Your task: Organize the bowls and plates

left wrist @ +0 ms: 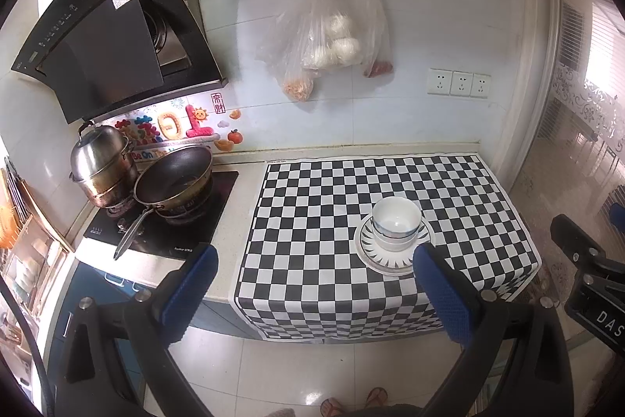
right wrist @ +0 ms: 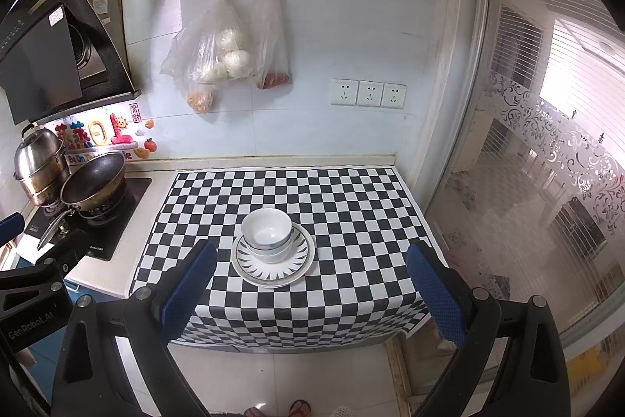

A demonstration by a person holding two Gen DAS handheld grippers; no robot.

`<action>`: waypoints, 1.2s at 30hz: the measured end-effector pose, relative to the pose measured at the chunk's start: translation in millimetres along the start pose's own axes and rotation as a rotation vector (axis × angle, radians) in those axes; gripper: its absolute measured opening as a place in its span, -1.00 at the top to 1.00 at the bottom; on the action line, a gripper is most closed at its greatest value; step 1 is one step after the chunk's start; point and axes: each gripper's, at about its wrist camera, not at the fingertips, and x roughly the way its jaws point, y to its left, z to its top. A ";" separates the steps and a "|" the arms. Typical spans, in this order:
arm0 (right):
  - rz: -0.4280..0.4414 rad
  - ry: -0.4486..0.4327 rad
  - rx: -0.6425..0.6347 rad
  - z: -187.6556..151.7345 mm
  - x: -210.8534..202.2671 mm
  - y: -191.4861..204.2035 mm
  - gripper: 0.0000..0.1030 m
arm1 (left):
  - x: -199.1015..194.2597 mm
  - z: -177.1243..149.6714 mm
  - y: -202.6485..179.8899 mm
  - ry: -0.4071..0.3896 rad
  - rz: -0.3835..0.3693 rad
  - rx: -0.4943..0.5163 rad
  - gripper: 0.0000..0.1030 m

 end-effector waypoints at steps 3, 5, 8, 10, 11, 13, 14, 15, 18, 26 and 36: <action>0.001 0.001 -0.001 0.0 0.3 0.3 -0.93 | -0.4 0.6 -1.3 0.001 0.002 -0.002 -0.99; -0.001 -0.001 -0.003 -0.3 0.6 -0.3 -0.93 | -0.7 -0.3 -1.8 -0.001 0.007 -0.002 -0.99; 0.000 0.002 -0.004 -0.2 2.4 -1.0 -0.93 | -1.7 -1.5 -2.6 -0.003 0.015 -0.004 -0.99; 0.002 0.005 -0.004 -0.2 3.7 -0.7 -0.93 | -2.6 -2.2 -3.6 -0.005 0.022 -0.004 -0.99; 0.004 0.006 -0.004 -0.4 4.5 -0.7 -0.93 | -2.9 -2.4 -3.4 -0.008 0.026 -0.005 -0.99; 0.006 0.009 -0.002 -0.6 5.9 -1.3 -0.93 | -3.1 -2.4 -3.4 -0.009 0.029 -0.005 -0.99; 0.006 0.011 -0.002 -0.9 6.8 -1.2 -0.93 | -3.3 -2.4 -3.6 -0.010 0.029 -0.007 -0.99; 0.007 0.013 -0.002 -0.6 7.3 -1.1 -0.93 | -3.2 -2.3 -4.0 -0.011 0.030 -0.005 -0.99; 0.007 0.011 -0.001 0.1 8.2 -1.4 -0.93 | -4.2 -3.0 -4.6 -0.006 0.028 -0.009 -0.99; 0.007 0.004 0.005 1.9 7.4 -0.3 -0.93 | -3.8 -1.9 -4.3 -0.005 0.028 -0.006 -0.99; 0.018 0.004 0.006 3.0 7.9 2.5 -0.93 | -2.8 -0.9 -4.4 -0.002 0.029 -0.004 -0.99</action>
